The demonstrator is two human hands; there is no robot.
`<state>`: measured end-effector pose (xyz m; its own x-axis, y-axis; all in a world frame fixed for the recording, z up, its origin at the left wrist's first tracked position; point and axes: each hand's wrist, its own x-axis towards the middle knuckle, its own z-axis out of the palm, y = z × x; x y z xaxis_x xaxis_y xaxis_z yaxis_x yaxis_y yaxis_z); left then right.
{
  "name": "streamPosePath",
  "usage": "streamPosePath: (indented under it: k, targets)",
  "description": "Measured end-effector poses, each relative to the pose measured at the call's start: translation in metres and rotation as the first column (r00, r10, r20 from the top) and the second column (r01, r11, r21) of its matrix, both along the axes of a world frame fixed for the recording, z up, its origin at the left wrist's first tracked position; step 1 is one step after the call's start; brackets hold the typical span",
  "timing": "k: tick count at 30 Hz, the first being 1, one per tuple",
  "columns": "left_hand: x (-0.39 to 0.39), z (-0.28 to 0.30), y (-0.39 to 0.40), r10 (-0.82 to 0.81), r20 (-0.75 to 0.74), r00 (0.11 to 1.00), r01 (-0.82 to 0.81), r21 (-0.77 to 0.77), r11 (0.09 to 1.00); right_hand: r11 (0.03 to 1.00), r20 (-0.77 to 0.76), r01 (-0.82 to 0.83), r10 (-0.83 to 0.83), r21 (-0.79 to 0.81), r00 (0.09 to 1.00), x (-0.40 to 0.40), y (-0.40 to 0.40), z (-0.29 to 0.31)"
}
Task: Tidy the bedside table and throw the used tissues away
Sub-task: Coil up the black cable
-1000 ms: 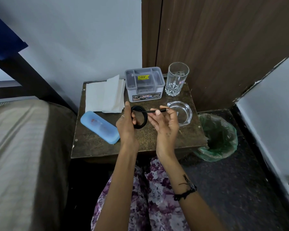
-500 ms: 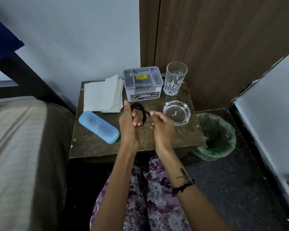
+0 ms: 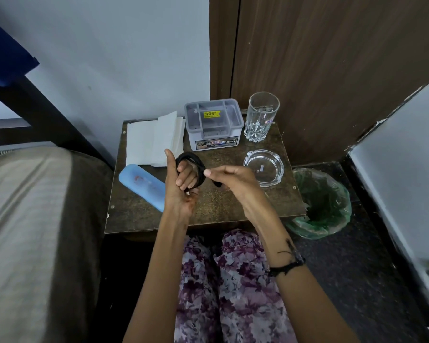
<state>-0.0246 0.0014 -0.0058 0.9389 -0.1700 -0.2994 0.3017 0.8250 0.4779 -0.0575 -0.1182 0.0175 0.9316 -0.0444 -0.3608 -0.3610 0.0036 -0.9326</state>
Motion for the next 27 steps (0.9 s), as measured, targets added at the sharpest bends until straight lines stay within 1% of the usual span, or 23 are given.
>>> streamPosePath:
  k: [1, 3, 4, 5, 7, 10, 12, 14, 15, 17, 18, 21, 24, 27]
  targets:
    - [0.000, 0.000, 0.000, -0.020, 0.008, 1.000, 0.020, -0.035, 0.999, 0.998, -0.040, -0.032, 0.034, 0.055, 0.999, 0.002, -0.001, -0.002]
    - [-0.001, -0.001, 0.000, -0.031, 0.011, 0.999, 0.032, -0.077, 0.997, 0.972, -0.088, -0.079, 0.101, 0.223, 0.991, 0.006, -0.003, -0.005]
    - [-0.001, -0.002, 0.000, -0.023, 0.001, 1.000, 0.023, -0.069, 0.997, 0.954, -0.089, -0.093, 0.123, 0.284, 0.988, 0.008, -0.003, -0.006]
    - [-0.001, -0.003, 0.000, -0.008, -0.019, 1.000, 0.007, -0.038, 0.999, 0.946, -0.073, -0.108, 0.136, 0.306, 0.988, 0.009, -0.003, -0.007]
    - [-0.003, -0.006, -0.001, 0.024, -0.061, 0.998, -0.020, 0.070, 0.997, 0.949, -0.040, -0.122, 0.140, 0.290, 0.989, 0.010, -0.003, -0.008]
    - [-0.003, -0.010, 0.000, 0.036, -0.101, 0.994, -0.010, 0.240, 0.971, 0.955, -0.041, -0.137, 0.153, 0.263, 0.987, 0.012, -0.001, -0.012]
    - [-0.003, -0.012, 0.000, 0.025, -0.121, 0.992, 0.022, 0.374, 0.927, 0.963, -0.037, -0.136, 0.149, 0.232, 0.988, 0.012, -0.001, -0.015]
    - [-0.003, -0.012, 0.000, 0.006, -0.138, 0.990, 0.063, 0.491, 0.869, 0.984, 0.004, -0.103, 0.104, 0.148, 0.995, 0.013, 0.000, -0.017]
    - [-0.003, -0.010, 0.000, -0.004, -0.145, 0.989, 0.081, 0.524, 0.848, 0.993, 0.031, -0.084, 0.082, 0.088, 0.996, 0.014, 0.000, -0.018]
    - [-0.003, -0.009, 0.000, -0.018, -0.147, 0.989, 0.097, 0.546, 0.832, 0.998, 0.093, -0.061, 0.063, -0.024, 0.994, 0.015, 0.002, -0.018]
    - [-0.003, -0.011, 0.000, -0.022, -0.126, 0.992, 0.088, 0.552, 0.829, 0.996, 0.120, -0.051, 0.059, -0.069, 0.991, 0.016, 0.003, -0.019]
    - [-0.005, -0.016, 0.004, -0.073, 0.001, 0.997, 0.057, 0.607, 0.792, 0.991, 0.159, -0.007, 0.028, -0.133, 0.987, 0.017, 0.006, -0.023]
    - [-0.009, -0.018, 0.007, -0.101, 0.066, 0.993, 0.034, 0.648, 0.761, 0.998, 0.140, 0.004, 0.005, -0.068, 0.990, 0.017, 0.005, -0.024]
    - [-0.009, -0.022, 0.009, -0.071, 0.042, 0.997, 0.028, 0.643, 0.766, 0.998, 0.051, -0.007, 0.004, 0.055, 0.999, 0.017, 0.006, -0.026]
